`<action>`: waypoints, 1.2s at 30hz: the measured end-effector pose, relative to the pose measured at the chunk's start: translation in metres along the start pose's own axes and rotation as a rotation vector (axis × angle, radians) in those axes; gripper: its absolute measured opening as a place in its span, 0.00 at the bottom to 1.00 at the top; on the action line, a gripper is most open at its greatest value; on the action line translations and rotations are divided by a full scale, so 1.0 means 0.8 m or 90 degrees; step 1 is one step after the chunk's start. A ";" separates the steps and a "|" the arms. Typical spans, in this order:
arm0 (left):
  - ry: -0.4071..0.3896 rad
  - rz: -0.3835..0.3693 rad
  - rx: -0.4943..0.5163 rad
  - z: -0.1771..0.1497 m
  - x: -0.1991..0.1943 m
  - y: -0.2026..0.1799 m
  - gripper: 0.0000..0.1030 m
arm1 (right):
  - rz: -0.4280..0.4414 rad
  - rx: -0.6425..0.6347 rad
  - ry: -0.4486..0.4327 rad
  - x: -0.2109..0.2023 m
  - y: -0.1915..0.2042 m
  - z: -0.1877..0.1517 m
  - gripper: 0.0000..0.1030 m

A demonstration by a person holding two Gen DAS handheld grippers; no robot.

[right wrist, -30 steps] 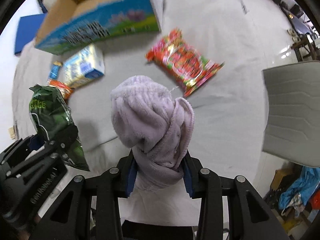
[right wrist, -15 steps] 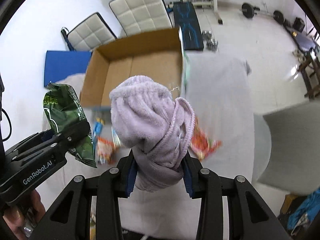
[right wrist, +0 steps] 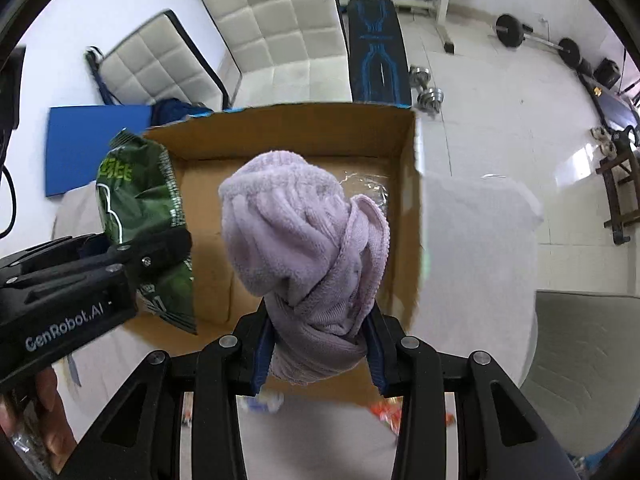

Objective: Organize soft objects
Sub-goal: 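Carry both items into the box and open both tools to release them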

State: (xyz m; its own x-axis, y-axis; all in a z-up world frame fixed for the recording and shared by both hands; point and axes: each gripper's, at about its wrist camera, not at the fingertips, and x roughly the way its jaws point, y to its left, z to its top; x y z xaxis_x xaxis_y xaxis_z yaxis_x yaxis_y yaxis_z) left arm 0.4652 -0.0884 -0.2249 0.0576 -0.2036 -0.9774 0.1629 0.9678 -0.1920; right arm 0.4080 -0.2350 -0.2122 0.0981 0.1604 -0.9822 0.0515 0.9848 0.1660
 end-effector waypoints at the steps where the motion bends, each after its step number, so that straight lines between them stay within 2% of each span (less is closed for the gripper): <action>1: 0.013 -0.004 0.002 0.009 0.015 0.003 0.36 | -0.008 0.002 0.009 0.019 0.000 0.012 0.40; 6: 0.064 -0.010 0.011 0.033 0.066 0.010 0.36 | -0.036 0.001 0.037 0.089 -0.009 0.049 0.40; 14: 0.101 -0.034 0.026 0.043 0.104 0.007 0.37 | -0.036 -0.002 0.061 0.139 -0.011 0.076 0.41; 17: 0.111 -0.022 0.003 0.044 0.111 0.015 0.38 | -0.052 -0.009 0.069 0.151 -0.009 0.085 0.43; 19: 0.119 -0.019 -0.003 0.041 0.112 0.014 0.38 | -0.044 -0.010 0.080 0.158 -0.007 0.088 0.51; 20: 0.115 -0.017 0.003 0.041 0.111 0.013 0.40 | -0.039 -0.011 0.084 0.162 -0.006 0.089 0.58; 21: 0.121 -0.017 0.010 0.042 0.109 0.011 0.45 | -0.038 -0.010 0.084 0.163 -0.005 0.089 0.61; 24: 0.104 0.002 0.025 0.042 0.102 0.009 0.57 | -0.041 -0.010 0.084 0.163 0.000 0.090 0.63; 29: 0.091 0.003 0.021 0.038 0.086 0.014 0.67 | -0.056 -0.011 0.082 0.151 0.007 0.082 0.64; 31: 0.077 0.014 0.017 0.038 0.078 0.022 0.77 | -0.069 -0.012 0.080 0.143 0.009 0.080 0.67; 33: 0.060 0.030 0.013 0.036 0.069 0.028 0.93 | -0.070 -0.011 0.075 0.135 0.012 0.071 0.78; 34: 0.045 0.040 0.011 0.030 0.060 0.032 0.94 | -0.070 -0.010 0.071 0.129 0.012 0.066 0.81; 36: 0.025 0.053 0.007 0.023 0.051 0.038 0.95 | -0.070 -0.007 0.059 0.120 0.015 0.054 0.91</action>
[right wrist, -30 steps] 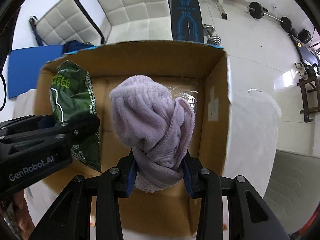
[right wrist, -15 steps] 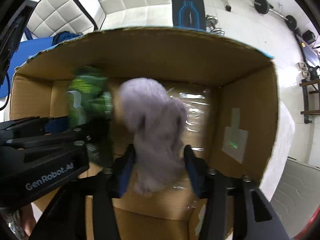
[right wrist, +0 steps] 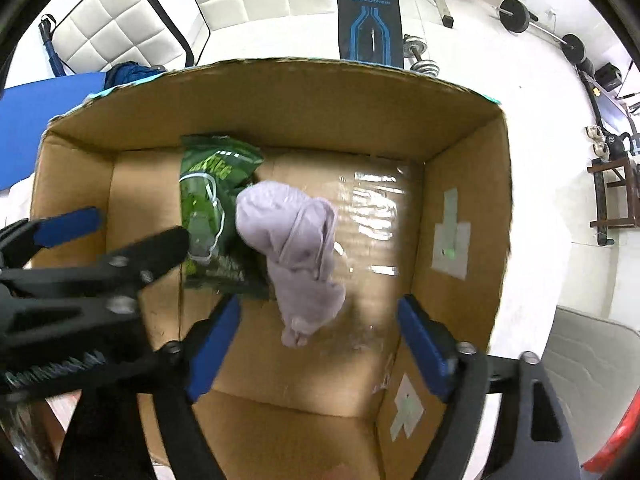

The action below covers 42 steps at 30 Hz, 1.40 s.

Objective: Organize soft objects
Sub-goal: 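Carry both items into the box and open both tools to release them, then grasp the red snack bag with the right tool while the left tool grasps the orange panda bag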

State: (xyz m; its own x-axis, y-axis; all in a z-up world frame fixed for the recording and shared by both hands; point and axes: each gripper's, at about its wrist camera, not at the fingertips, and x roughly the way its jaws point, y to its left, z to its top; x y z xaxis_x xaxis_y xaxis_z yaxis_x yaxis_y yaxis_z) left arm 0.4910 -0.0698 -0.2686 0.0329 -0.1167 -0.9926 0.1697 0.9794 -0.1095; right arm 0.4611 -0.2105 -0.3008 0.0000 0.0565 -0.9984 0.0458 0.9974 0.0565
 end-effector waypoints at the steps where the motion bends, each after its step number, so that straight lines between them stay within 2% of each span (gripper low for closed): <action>1: -0.012 0.006 -0.003 -0.004 -0.005 0.004 0.95 | 0.002 0.006 -0.007 -0.004 0.001 -0.007 0.95; 2: -0.029 0.014 -0.003 -0.014 -0.013 0.008 0.96 | 0.007 0.014 -0.013 -0.007 0.001 -0.012 1.00; 3: -0.041 0.017 -0.004 -0.018 -0.016 0.012 1.00 | 0.010 0.021 -0.020 -0.012 0.000 -0.019 1.00; 9: -0.098 0.036 -0.005 -0.059 -0.048 0.024 1.00 | -0.003 0.038 -0.069 -0.038 0.010 -0.065 1.00; 13: -0.128 0.047 0.004 -0.092 -0.074 0.016 1.00 | -0.015 0.030 -0.097 -0.061 0.020 -0.097 1.00; 20: -0.180 0.041 -0.007 -0.138 -0.130 0.011 1.00 | -0.027 0.044 -0.166 -0.120 0.032 -0.151 1.00; 29: -0.232 0.044 -0.003 -0.197 -0.199 -0.013 1.00 | 0.003 0.056 -0.217 -0.190 0.030 -0.214 1.00; 32: -0.231 0.047 -0.004 -0.212 -0.212 -0.027 1.00 | 0.016 0.060 -0.209 -0.207 0.019 -0.235 1.00; 36: -0.222 0.054 -0.013 -0.233 -0.211 -0.045 1.00 | -0.001 0.065 -0.184 -0.199 -0.015 -0.253 1.00; 40: -0.173 0.076 -0.040 -0.250 -0.161 -0.059 1.00 | -0.031 0.068 -0.099 -0.139 -0.065 -0.262 1.00; 42: -0.143 0.079 -0.058 -0.259 -0.128 -0.061 1.00 | -0.038 0.053 -0.046 -0.089 -0.085 -0.264 1.00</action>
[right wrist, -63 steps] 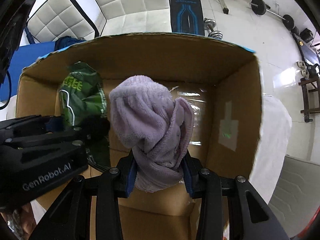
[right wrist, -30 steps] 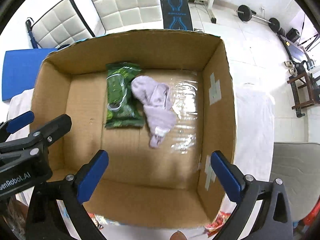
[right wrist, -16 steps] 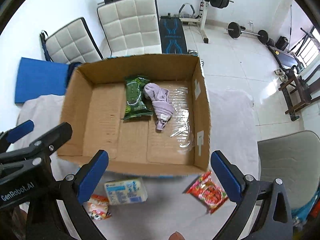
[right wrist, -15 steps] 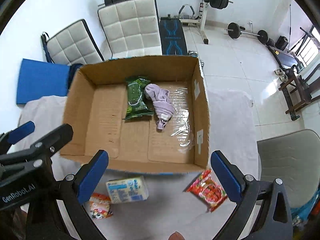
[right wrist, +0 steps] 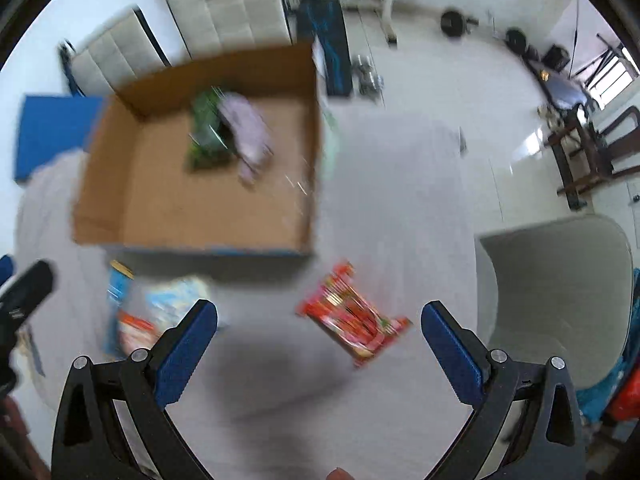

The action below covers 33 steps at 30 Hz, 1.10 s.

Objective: Organize soft objects
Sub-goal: 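Grasp the red snack bag with the right tool while the left tool grasps the orange panda bag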

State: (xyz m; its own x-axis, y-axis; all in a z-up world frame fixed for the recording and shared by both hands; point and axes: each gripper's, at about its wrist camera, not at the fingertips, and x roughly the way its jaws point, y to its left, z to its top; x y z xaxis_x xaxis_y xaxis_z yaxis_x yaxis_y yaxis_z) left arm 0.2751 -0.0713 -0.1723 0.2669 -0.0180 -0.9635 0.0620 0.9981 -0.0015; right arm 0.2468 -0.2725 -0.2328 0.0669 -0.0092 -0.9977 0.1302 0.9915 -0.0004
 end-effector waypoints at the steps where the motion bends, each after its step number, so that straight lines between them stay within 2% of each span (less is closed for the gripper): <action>1: 0.012 0.003 -0.005 -0.007 0.011 -0.001 1.00 | -0.006 -0.009 0.024 0.025 -0.006 -0.002 1.00; 4: 0.068 0.010 -0.027 -0.036 0.061 -0.005 1.00 | -0.012 -0.029 0.084 0.093 -0.019 -0.011 1.00; 7: 0.099 0.023 -0.034 -0.054 0.092 -0.012 1.00 | -0.023 -0.050 0.113 0.144 -0.024 -0.017 1.00; 13: 0.141 0.051 -0.039 -0.081 0.134 -0.015 1.00 | -0.032 -0.068 0.163 0.202 -0.023 -0.022 0.99; 14: 0.145 0.054 -0.036 -0.085 0.137 -0.014 1.00 | -0.039 -0.065 0.170 0.205 -0.023 -0.025 0.96; 16: 0.145 0.071 -0.027 -0.090 0.138 -0.011 1.00 | -0.054 -0.061 0.175 0.206 -0.023 -0.030 0.81; 17: 0.147 0.077 -0.021 -0.093 0.137 -0.009 1.00 | -0.060 -0.058 0.181 0.205 -0.022 -0.036 0.70; 18: 0.148 0.086 -0.015 -0.095 0.136 -0.005 1.00 | -0.047 -0.053 0.183 0.202 -0.020 -0.041 0.65; 23: 0.152 0.119 -0.027 -0.114 0.133 0.037 1.00 | 0.024 -0.039 0.212 0.196 -0.004 -0.067 0.62; 28: 0.173 0.094 -0.069 -0.130 0.144 0.078 1.00 | 0.034 -0.032 0.199 0.189 0.011 -0.080 0.61; 33: 0.173 0.100 -0.026 -0.133 0.159 0.082 1.00 | 0.022 -0.031 0.186 0.194 0.019 -0.082 0.61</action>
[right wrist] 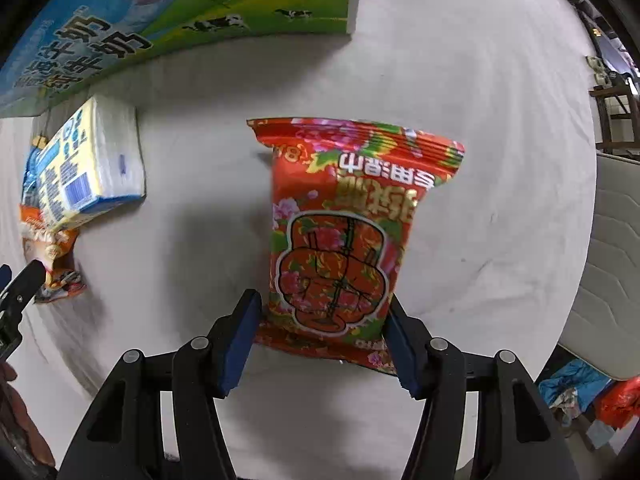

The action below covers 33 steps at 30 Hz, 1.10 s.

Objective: Organize soft objects
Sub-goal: 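Grasp the red snack bag with the right tool while the left tool grasps the orange panda bag, then carry both bags into the box and open both tools to drop them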

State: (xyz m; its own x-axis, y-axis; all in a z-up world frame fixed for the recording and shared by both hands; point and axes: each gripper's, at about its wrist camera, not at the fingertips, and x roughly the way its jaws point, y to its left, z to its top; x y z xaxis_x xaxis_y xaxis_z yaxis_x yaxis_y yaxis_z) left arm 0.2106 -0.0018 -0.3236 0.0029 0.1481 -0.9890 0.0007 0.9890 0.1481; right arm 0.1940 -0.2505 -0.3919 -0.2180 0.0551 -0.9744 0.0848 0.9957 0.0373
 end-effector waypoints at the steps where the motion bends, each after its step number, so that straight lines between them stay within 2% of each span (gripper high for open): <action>1: 0.002 0.008 0.014 0.000 0.004 -0.003 1.00 | -0.001 0.008 -0.001 0.002 -0.001 0.001 0.61; 5: 0.030 0.003 0.035 0.003 0.030 -0.001 0.99 | 0.001 0.039 0.000 0.009 -0.009 0.016 0.63; 6: 0.036 -0.005 0.038 0.003 0.037 0.000 0.94 | -0.004 0.038 0.001 0.009 -0.009 0.017 0.62; 7: 0.042 -0.009 0.041 0.002 0.042 0.001 0.89 | -0.013 0.036 0.001 0.009 -0.006 0.019 0.61; 9: 0.062 -0.020 0.039 -0.003 0.052 0.002 0.58 | -0.021 0.032 -0.001 0.011 0.019 0.028 0.54; 11: 0.078 -0.036 0.030 -0.010 0.057 0.004 0.52 | -0.017 0.021 0.002 0.010 0.024 0.019 0.53; 19: 0.097 -0.099 -0.003 -0.073 0.049 -0.006 0.51 | 0.001 -0.039 0.034 0.022 0.043 -0.053 0.52; 22: 0.099 -0.104 0.006 -0.088 0.050 -0.020 0.51 | -0.003 -0.035 0.023 0.020 0.042 -0.050 0.53; 25: 0.095 -0.092 0.015 -0.098 0.054 -0.032 0.51 | 0.015 0.005 0.013 0.018 0.038 -0.046 0.54; 27: 0.087 -0.089 0.018 -0.098 0.053 -0.035 0.51 | 0.021 0.022 0.011 0.007 0.010 -0.038 0.54; 32: 0.080 -0.084 0.024 -0.110 0.060 -0.022 0.50 | 0.002 0.033 0.010 0.004 0.000 -0.023 0.54; 33: 0.080 -0.082 0.023 -0.110 0.050 -0.033 0.50 | -0.005 0.032 0.009 0.005 0.004 -0.030 0.53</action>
State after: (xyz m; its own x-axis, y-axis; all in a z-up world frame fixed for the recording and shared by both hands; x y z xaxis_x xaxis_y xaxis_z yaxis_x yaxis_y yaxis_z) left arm 0.1230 -0.0221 -0.3675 -0.1245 0.0208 -0.9920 0.0295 0.9994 0.0172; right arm 0.1702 -0.2457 -0.3907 -0.2318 0.0493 -0.9715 0.1321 0.9911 0.0188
